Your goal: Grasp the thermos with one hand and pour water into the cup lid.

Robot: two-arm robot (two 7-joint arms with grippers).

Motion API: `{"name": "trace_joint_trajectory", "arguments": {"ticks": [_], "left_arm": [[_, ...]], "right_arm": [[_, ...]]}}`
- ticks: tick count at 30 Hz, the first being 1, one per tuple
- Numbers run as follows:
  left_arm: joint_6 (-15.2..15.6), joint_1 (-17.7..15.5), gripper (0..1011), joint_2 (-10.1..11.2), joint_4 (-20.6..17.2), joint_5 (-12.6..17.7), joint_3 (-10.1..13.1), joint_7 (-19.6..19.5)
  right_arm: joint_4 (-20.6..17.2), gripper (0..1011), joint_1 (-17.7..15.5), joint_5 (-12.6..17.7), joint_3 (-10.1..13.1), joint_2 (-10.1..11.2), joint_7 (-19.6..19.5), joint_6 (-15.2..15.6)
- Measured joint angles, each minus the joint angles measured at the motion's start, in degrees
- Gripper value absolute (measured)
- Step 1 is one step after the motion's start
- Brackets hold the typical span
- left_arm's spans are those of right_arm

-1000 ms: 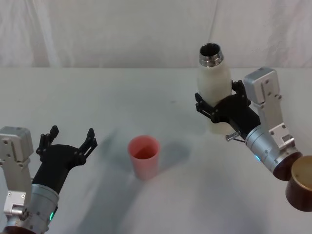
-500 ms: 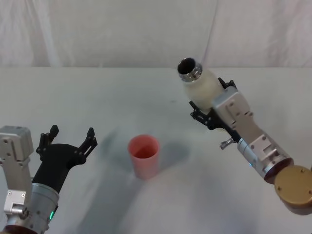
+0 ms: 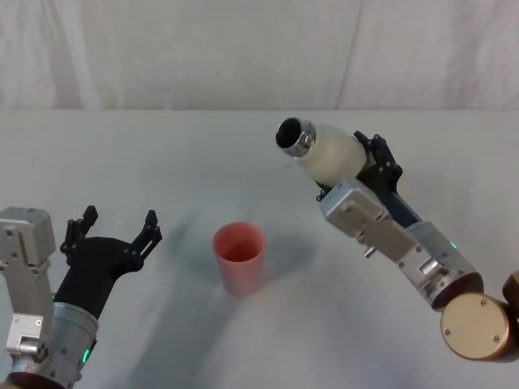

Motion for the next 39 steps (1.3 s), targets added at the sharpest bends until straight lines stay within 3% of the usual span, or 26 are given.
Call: {"name": "trace_joint_trajectory", "arguments": {"ticks": [20, 39], "left_arm": [[0.0, 0.0, 1001, 0.0, 0.0, 0.0, 0.0, 0.0], [0.0, 0.0, 1001, 0.0, 0.0, 0.0, 0.0, 0.0]], "right_arm": [[0.0, 955, -0.1, -11.9, -2.5, 3.1, -0.9, -1.8], [1.1, 955, 1.5, -18.0, -5.6, 5.1, -1.1, -1.7]]}}
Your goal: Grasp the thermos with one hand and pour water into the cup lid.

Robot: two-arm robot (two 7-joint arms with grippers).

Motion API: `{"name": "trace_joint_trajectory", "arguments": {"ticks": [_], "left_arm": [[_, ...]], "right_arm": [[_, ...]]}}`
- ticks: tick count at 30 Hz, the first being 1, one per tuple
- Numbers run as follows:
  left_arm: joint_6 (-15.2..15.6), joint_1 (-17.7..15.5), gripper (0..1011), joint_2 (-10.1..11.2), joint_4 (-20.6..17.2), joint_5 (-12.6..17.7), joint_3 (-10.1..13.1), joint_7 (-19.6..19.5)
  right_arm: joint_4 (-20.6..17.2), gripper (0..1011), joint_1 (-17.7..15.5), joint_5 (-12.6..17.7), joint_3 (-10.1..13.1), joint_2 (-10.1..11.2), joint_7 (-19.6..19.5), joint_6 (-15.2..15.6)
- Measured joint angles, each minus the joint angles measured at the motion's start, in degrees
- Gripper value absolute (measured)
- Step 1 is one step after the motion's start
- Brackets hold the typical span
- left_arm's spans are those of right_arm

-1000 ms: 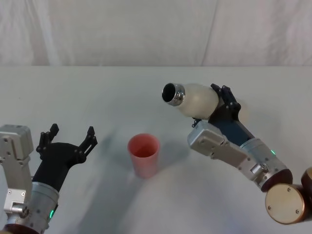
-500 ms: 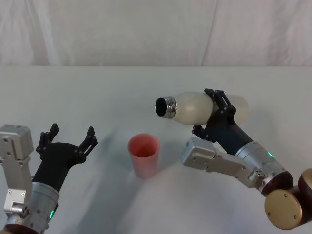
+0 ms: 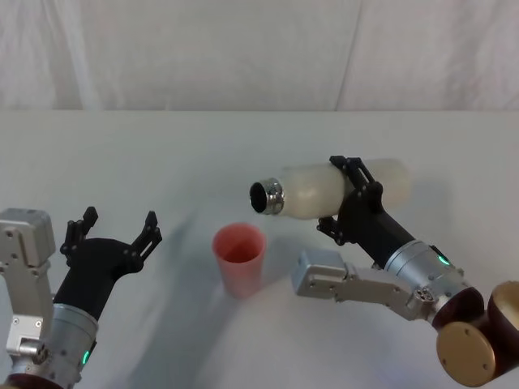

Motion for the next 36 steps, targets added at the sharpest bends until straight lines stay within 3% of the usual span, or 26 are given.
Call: {"name": "trace_joint_trajectory", "arguments": {"ticks": [36], "left_arm": [[0.0, 0.0, 1001, 0.0, 0.0, 0.0, 0.0, 0.0]], "right_arm": [[-1.5, 955, 2.6, -4.8, -3.7, 2.9, 3.0, 1.9]]}}
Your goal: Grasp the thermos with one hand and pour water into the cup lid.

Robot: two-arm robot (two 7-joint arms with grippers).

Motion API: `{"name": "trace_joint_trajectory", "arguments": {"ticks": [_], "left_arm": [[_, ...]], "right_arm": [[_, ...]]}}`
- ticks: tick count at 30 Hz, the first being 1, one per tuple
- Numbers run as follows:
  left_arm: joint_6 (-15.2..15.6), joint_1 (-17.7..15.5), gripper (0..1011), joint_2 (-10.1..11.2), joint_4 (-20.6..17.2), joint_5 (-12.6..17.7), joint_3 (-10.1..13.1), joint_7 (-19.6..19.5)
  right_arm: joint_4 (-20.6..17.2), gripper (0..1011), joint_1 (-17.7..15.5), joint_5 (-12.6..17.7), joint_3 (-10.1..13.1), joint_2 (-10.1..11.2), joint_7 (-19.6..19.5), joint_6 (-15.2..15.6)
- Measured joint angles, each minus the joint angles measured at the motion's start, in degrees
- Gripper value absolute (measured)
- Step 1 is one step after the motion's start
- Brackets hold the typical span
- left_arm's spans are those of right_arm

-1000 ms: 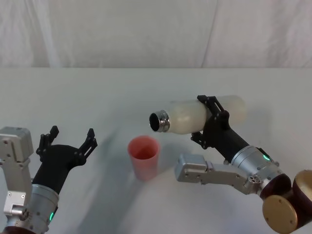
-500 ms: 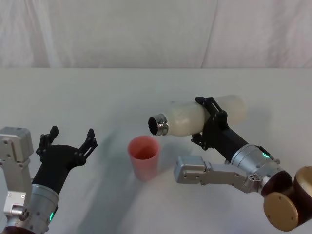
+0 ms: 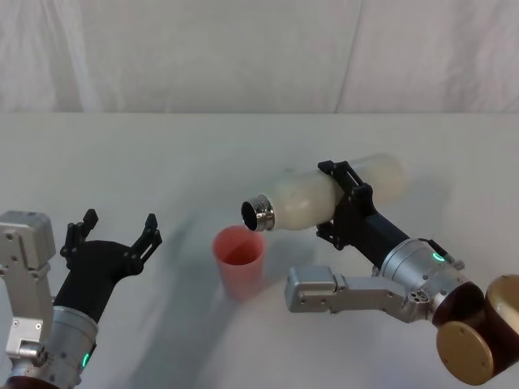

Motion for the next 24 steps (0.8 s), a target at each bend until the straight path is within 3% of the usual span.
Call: {"name": "trace_joint_trajectory", "arguments": {"ticks": [24], "left_arm": [[0.0, 0.0, 1001, 0.0, 0.0, 0.0, 0.0, 0.0]], "right_arm": [[-0.1, 955, 1.9, -2.2, -1.7, 1.0, 1.9, 1.2]]}}
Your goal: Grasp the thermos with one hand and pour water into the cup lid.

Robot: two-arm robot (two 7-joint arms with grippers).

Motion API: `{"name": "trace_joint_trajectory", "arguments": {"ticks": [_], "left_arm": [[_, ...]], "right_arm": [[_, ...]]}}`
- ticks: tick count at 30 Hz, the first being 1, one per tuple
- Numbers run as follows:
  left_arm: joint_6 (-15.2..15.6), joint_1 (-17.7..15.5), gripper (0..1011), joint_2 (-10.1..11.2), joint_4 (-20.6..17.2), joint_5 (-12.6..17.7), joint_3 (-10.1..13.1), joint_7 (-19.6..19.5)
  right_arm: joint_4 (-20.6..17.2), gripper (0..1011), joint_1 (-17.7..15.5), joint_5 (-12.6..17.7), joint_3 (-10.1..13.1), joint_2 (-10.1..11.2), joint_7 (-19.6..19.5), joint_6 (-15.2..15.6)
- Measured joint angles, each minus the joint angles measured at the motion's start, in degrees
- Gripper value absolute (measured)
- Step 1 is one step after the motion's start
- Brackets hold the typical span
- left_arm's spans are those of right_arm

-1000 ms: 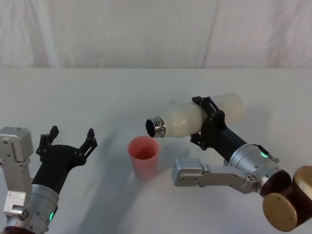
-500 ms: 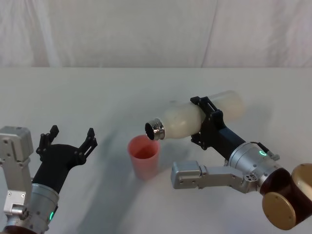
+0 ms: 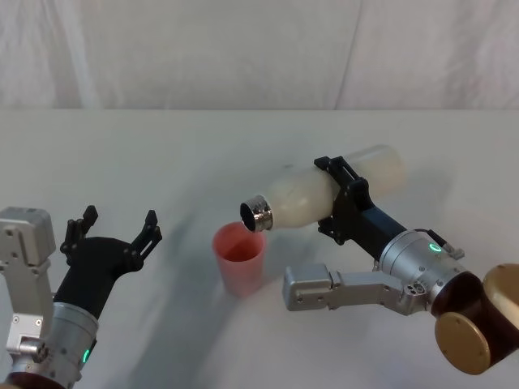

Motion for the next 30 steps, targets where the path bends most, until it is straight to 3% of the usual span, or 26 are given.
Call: {"name": "trace_joint_trajectory", "arguments": {"ticks": [30], "left_arm": [[0.0, 0.0, 1001, 0.0, 0.0, 0.0, 0.0, 0.0]], "right_arm": [[-0.7, 955, 1.9, -2.7, -1.3, 1.4, 1.4, 1.2]]}}
